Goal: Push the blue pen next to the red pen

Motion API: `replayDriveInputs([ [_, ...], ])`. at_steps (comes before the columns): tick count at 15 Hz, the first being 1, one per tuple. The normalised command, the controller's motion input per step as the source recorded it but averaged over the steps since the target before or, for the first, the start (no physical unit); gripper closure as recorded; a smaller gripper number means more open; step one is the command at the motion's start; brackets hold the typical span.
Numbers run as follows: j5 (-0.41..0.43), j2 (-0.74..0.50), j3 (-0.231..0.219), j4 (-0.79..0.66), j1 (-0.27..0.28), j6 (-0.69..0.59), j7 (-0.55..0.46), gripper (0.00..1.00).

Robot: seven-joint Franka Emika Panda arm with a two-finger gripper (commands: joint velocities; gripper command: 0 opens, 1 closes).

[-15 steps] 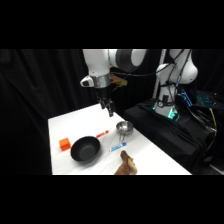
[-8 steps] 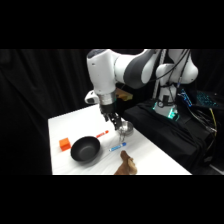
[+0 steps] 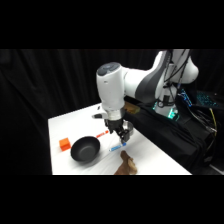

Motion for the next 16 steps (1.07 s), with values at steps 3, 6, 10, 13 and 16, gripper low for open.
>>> replayDriveInputs([
  [3,-0.064,0.12,0.009,-0.04,0.078,0.33,0.14,0.0],
  [6,-0.029,0.13,0.001,-0.03,0.037,0.3,0.07,0.0],
  [10,0.034,0.09,0.008,-0.06,0.004,0.24,0.01,0.0],
  [13,0.111,0.08,0.047,-0.06,-0.024,0.18,-0.07,0.0],
  [16,0.149,0.05,0.081,-0.06,-0.041,0.16,-0.11,0.0],
])
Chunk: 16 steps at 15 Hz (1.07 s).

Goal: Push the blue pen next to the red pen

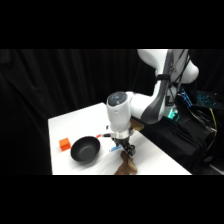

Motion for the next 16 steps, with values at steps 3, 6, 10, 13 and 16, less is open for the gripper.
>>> replayDriveInputs([
  [3,0.207,0.06,0.129,-0.01,-0.092,0.1,-0.21,0.0],
  [6,0.237,0.07,0.155,0.03,-0.151,0.09,-0.3,0.0],
  [10,0.184,0.11,0.109,0.06,-0.162,0.15,-0.29,0.0],
  [13,0.192,0.14,0.118,0.09,-0.208,0.14,-0.33,0.0],
  [16,0.187,0.17,0.131,0.13,-0.218,0.09,-0.33,0.0],
])
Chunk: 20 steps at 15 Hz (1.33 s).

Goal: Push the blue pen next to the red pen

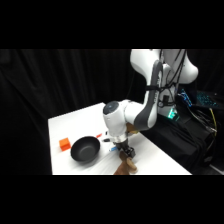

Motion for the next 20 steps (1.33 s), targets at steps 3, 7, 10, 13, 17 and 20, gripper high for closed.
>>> replayDriveInputs([
  [3,0.109,0.09,0.069,0.08,-0.142,0.12,-0.22,0.0],
  [7,0.017,-0.07,-0.034,-0.02,-0.089,0.15,-0.14,0.0],
  [10,-0.052,-0.15,-0.104,-0.05,-0.111,0.09,-0.14,0.0],
  [13,-0.086,-0.12,-0.094,-0.02,-0.123,0.03,-0.16,0.0],
  [17,-0.113,-0.16,-0.076,-0.01,-0.127,-0.05,-0.18,0.0],
  [20,-0.101,-0.24,-0.05,-0.03,-0.133,-0.12,-0.2,0.0],
])
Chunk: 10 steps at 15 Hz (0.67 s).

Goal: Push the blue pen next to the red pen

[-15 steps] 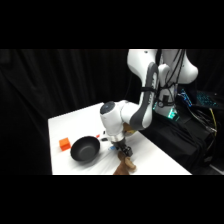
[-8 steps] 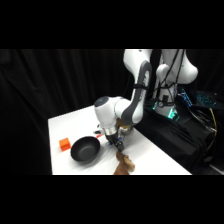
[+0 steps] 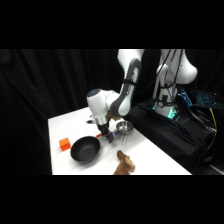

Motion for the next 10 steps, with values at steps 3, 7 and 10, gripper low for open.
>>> replayDriveInputs([
  [3,-0.08,-0.42,-0.029,-0.12,-0.124,-0.28,-0.21,0.0],
  [7,-0.105,-0.52,-0.089,-0.04,-0.034,-0.61,-0.08,0.0],
  [10,-0.136,-0.39,-0.105,0.23,0.014,-0.83,-0.02,0.0],
])
